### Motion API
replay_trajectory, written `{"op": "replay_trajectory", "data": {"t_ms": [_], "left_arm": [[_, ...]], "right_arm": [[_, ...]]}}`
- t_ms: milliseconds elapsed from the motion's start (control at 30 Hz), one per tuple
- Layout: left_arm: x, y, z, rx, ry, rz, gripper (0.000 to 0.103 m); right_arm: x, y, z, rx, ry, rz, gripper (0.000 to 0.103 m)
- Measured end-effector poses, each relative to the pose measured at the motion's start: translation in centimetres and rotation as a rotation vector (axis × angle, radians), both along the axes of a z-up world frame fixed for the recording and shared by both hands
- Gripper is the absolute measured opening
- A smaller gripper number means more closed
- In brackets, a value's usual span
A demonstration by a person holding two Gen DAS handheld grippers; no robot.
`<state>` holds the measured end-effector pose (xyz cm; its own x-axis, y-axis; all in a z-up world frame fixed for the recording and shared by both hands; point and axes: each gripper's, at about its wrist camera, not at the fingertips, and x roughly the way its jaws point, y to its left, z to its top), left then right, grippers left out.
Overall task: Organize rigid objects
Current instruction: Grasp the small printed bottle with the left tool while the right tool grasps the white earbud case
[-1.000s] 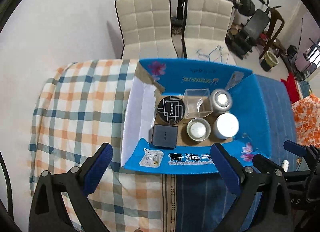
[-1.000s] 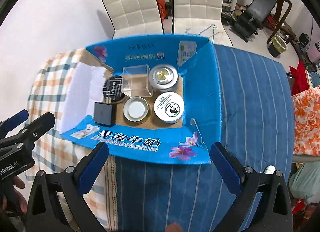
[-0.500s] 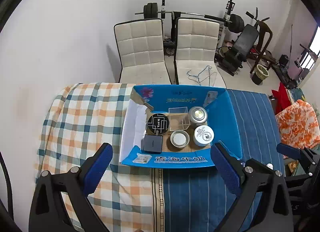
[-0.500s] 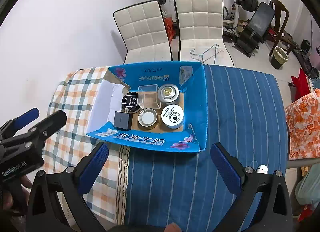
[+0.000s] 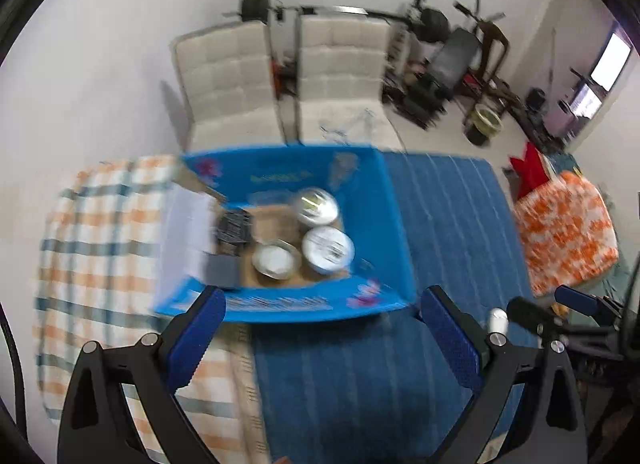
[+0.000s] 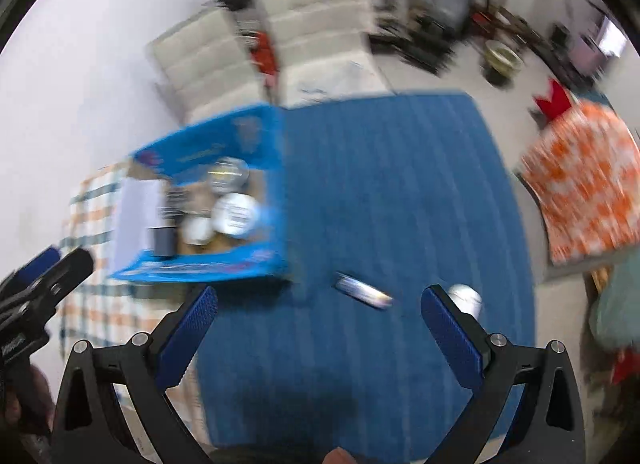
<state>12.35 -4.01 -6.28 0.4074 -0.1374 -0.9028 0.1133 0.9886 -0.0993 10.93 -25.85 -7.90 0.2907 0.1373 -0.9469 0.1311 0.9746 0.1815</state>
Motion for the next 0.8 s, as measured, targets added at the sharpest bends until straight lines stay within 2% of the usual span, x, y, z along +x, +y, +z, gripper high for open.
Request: {"op": "replay_trajectory", "data": {"t_ms": [167,200,300,433,467,500,567,633,733,767,800], "left_arm": [[0.8,-7.4,-4.9,-0.016,0.111,-0.084,0.100],[1.0,-9.3,-6.7,-0.041,0.148,-0.092,0.100],[1.8,-13.1,-11.4,-0.056,0.257,-0.081,0.100],[2.6,-16.0,-17.2,-0.114,0.409,0.011,0.100],[2.7,-16.4,-18.4,-0.125,0.438,0.035,0.095],[3.0,-16.9,-19.8,-0.141,0.473,0.073,0.084],[3.4,-17.4,-21.6,-0.141,0.510,0.124,0.072],[3.9,-17.9,-23.2,-0.128,0.544,0.165,0.071],[4.5,-18.8,-24.1,-0.061,0.520,0.182,0.070],[4.6,-19.2,-24.2,-0.041,0.511,0.174,0.061],[4.6,-19.7,-24.4,-0.006,0.504,0.158,0.048]], "right_arm": [[-0.4,-9.7,-6.0,-0.043,0.108,-0.174,0.103],[-0.5,-11.5,-7.6,-0.039,0.135,-0.208,0.103],[-0.7,-15.7,-12.8,0.030,0.225,-0.289,0.103],[-0.9,-18.5,-18.7,0.094,0.306,-0.337,0.098],[-0.9,-18.8,-19.6,0.097,0.317,-0.341,0.098],[-0.9,-19.3,-20.7,0.100,0.331,-0.347,0.097],[-0.9,-19.8,-21.8,0.115,0.335,-0.353,0.096],[-0.7,-20.3,-22.4,0.131,0.332,-0.359,0.096],[0.0,-20.5,-23.0,0.153,0.332,-0.353,0.096],[0.3,-20.6,-23.2,0.152,0.334,-0.345,0.096],[0.5,-20.3,-23.6,0.155,0.336,-0.333,0.095]]}}
